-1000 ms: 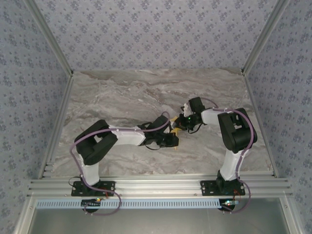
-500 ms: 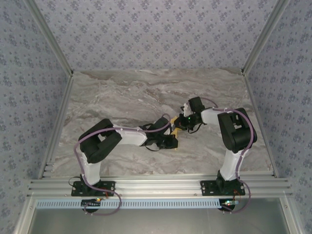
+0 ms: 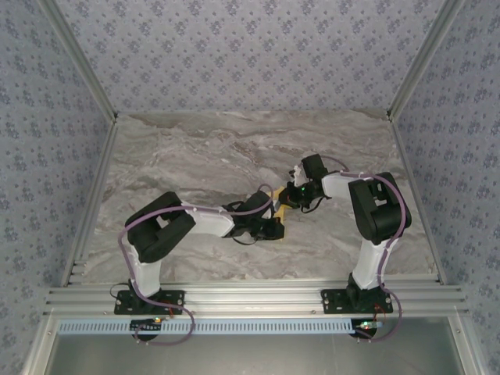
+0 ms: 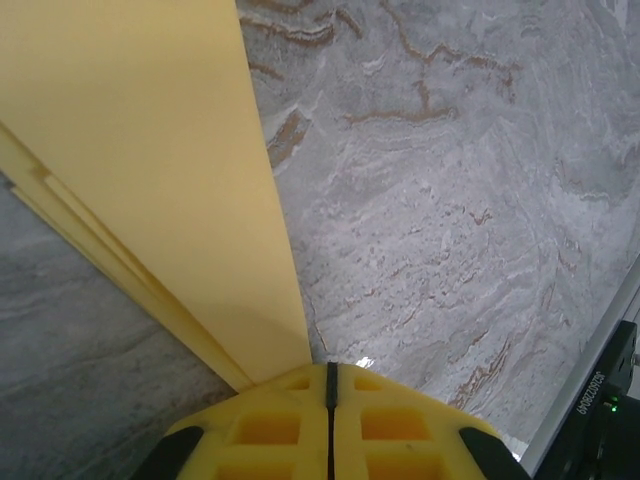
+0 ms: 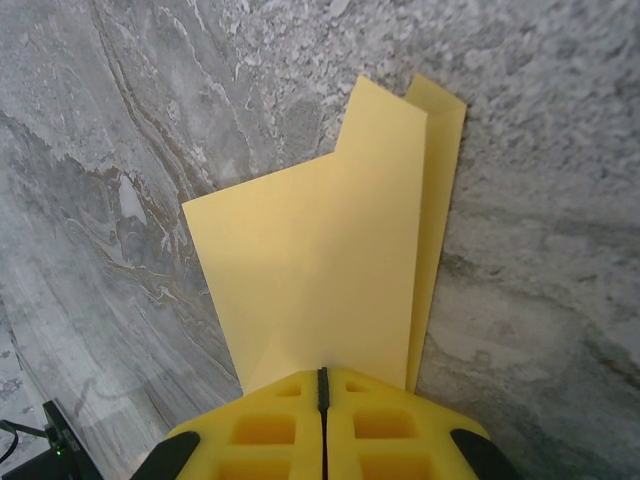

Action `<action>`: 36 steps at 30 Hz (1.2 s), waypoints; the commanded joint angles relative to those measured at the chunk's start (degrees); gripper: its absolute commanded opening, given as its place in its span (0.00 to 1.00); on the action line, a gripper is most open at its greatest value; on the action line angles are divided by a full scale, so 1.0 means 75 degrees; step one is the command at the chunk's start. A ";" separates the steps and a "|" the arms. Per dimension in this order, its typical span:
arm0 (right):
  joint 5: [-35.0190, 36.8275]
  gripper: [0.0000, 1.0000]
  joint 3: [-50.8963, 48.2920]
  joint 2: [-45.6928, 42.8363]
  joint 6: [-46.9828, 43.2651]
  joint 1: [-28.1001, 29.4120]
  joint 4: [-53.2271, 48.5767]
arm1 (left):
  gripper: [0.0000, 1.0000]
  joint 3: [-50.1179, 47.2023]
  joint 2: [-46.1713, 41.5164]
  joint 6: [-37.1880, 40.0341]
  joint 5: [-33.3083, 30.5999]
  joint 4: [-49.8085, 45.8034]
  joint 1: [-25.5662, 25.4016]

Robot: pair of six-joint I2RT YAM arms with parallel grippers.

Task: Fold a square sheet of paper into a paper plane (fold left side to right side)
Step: Fold the wing for the fifth time at the center of the table.

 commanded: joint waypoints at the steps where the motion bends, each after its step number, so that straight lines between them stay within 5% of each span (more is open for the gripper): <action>1: 0.1070 0.08 -0.0117 0.0556 -0.0180 0.0064 -0.0484 | 0.04 -0.0421 -0.0065 -0.0005 0.0176 -0.0839 -0.0339; 20: 0.1022 0.08 -0.0111 0.0574 -0.0221 0.0070 -0.0516 | 0.04 -0.0612 -0.0661 0.0301 0.0307 -0.0786 -0.0542; 29: 0.1028 0.08 -0.0097 0.0558 -0.0217 0.0076 -0.0552 | 0.04 -0.0288 -0.1399 0.0639 0.0516 -0.0977 0.0052; 36: 0.1030 0.08 -0.0050 0.0558 -0.0242 0.0081 -0.0613 | 0.05 0.0682 -0.0756 0.1161 0.0677 -0.1426 0.0345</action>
